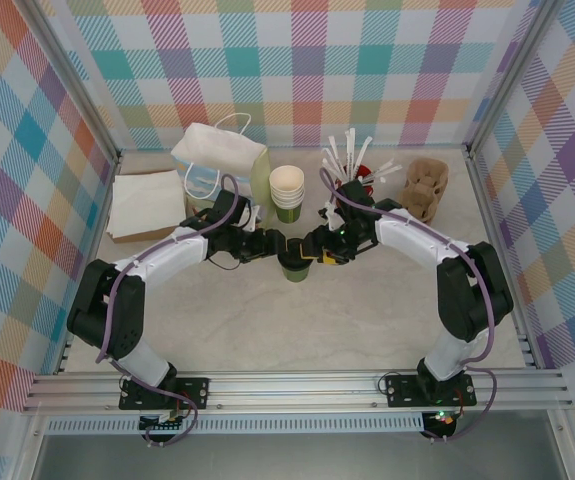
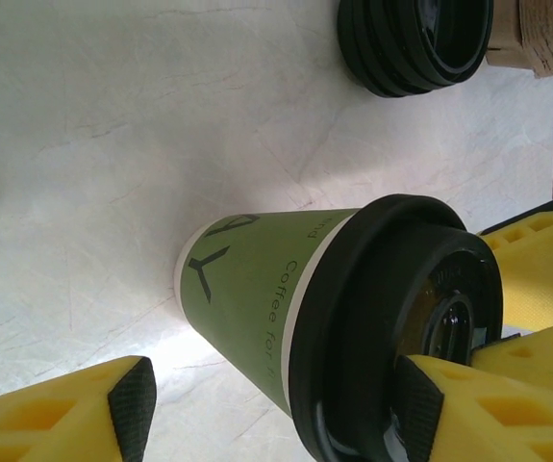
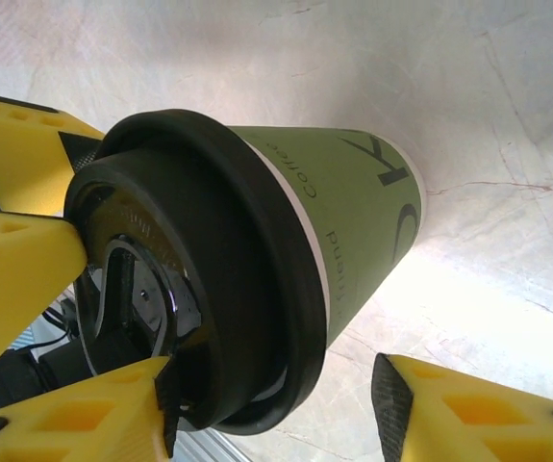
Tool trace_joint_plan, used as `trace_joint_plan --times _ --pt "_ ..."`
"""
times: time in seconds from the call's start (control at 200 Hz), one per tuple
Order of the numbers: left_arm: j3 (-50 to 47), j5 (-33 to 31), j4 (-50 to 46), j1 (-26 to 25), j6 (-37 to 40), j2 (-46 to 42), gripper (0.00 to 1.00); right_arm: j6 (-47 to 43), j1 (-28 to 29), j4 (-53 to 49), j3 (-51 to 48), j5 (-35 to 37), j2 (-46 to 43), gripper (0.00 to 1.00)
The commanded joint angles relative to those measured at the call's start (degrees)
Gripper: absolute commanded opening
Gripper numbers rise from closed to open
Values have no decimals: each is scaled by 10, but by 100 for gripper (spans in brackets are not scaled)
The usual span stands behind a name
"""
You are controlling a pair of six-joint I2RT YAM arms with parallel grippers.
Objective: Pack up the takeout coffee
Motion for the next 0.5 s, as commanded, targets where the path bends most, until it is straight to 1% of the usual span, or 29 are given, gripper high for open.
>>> trace_joint_plan --times 0.0,0.25,0.28,0.3,0.495 --pt "28 -34 -27 -2 5 -29 73 -22 2 -43 17 77 -8 66" --pt "25 -92 -14 1 14 -107 80 -50 21 -68 46 138 -45 89" --pt "22 -104 -11 1 14 -116 81 -54 25 -72 48 146 -47 93" --pt "20 -112 -9 2 15 -123 81 -58 29 -75 51 154 -49 99" --pt "-1 -200 13 5 16 -186 85 -81 66 -102 77 200 -44 100"
